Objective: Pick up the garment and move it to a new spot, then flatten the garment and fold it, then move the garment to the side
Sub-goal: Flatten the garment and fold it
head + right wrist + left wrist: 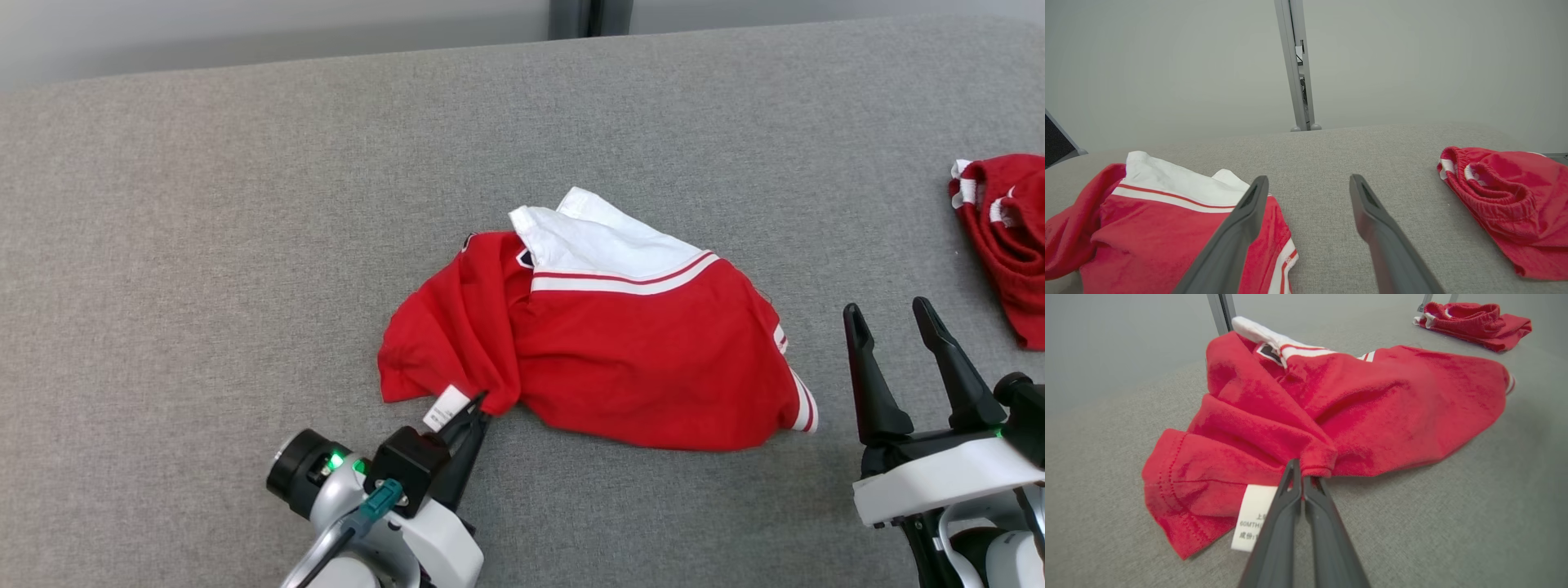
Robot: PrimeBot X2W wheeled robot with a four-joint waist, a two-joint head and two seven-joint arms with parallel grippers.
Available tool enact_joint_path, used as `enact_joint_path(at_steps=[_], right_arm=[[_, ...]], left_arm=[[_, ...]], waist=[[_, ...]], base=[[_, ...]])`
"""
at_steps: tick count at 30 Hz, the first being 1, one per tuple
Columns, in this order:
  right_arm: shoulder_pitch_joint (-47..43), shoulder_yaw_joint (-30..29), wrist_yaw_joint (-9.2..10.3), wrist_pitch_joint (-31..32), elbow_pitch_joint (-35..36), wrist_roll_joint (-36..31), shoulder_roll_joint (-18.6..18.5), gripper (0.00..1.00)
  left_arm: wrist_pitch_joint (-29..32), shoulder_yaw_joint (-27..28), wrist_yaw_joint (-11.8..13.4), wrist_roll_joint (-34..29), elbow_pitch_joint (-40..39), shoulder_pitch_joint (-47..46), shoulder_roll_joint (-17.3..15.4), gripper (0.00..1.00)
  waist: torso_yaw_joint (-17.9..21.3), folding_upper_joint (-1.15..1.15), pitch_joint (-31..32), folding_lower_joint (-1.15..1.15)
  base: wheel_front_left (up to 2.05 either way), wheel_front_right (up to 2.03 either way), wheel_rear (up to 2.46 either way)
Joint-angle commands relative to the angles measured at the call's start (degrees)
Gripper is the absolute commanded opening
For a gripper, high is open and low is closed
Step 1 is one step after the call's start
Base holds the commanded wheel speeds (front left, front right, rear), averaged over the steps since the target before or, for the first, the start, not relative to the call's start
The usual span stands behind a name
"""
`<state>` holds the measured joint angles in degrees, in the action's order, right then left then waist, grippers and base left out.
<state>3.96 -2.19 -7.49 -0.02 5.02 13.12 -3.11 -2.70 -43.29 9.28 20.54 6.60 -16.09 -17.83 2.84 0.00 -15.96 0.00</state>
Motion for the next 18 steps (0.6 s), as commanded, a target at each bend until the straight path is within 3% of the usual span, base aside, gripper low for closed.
enact_joint_path(at_steps=[1, 4, 5, 6, 7, 12, 18], right_arm=[[0.31, 0.01, -0.01, 0.21, 0.21, -0.15, -0.11, 1.00], [0.17, 0.00, -0.01, 0.49, 0.16, -0.16, -0.13, 1.00], [0.08, 0.06, -0.01, 0.51, 0.17, -0.24, -0.17, 1.00], [-0.01, 0.08, -0.01, 0.50, 0.19, -0.36, -0.21, 1.00], [-0.04, 0.14, -0.01, 0.55, 0.32, -0.48, -0.25, 1.00], [-0.70, 0.35, -0.01, 0.91, 0.61, -0.82, -0.41, 1.00], [-2.04, 0.29, -0.01, 1.58, 1.05, -1.24, -0.76, 1.00]], left_arm=[[-0.93, -0.09, -0.84, 1.00, 2.03, 0.27, 0.66, 0.00], [-2.11, -0.12, -1.78, 2.46, 4.07, 0.31, 2.20, 0.00], [-2.79, -0.07, -2.24, 2.80, 4.86, 0.22, 2.75, 0.26], [-3.72, 0.26, -2.52, 3.56, 5.40, 0.26, 3.34, 0.81], [-4.59, 0.59, -2.65, 3.98, 5.82, 0.32, 3.68, 1.00], [-9.34, 3.14, -2.66, 6.17, 5.34, 1.37, 4.40, 1.00], [-11.49, 6.17, -1.55, 6.56, 1.79, 3.16, 2.83, 1.00]], waist=[[0.12, 0.00, 0.12, 0.00], [0.13, 0.00, 0.35, 0.00], [0.13, 0.00, 0.47, 0.00], [0.16, 0.00, 0.63, 0.00], [0.18, 0.00, 0.80, 0.00], [0.00, 0.00, 2.28, 0.00], [-0.72, 0.00, 4.48, 0.00]], base=[[0.00, 0.00, 0.00], [0.00, 0.00, 0.00], [0.00, 0.00, 0.00], [0.00, 0.00, 0.00], [0.00, 0.00, 0.00], [0.00, 0.00, 0.00], [0.00, 0.00, 0.00]])
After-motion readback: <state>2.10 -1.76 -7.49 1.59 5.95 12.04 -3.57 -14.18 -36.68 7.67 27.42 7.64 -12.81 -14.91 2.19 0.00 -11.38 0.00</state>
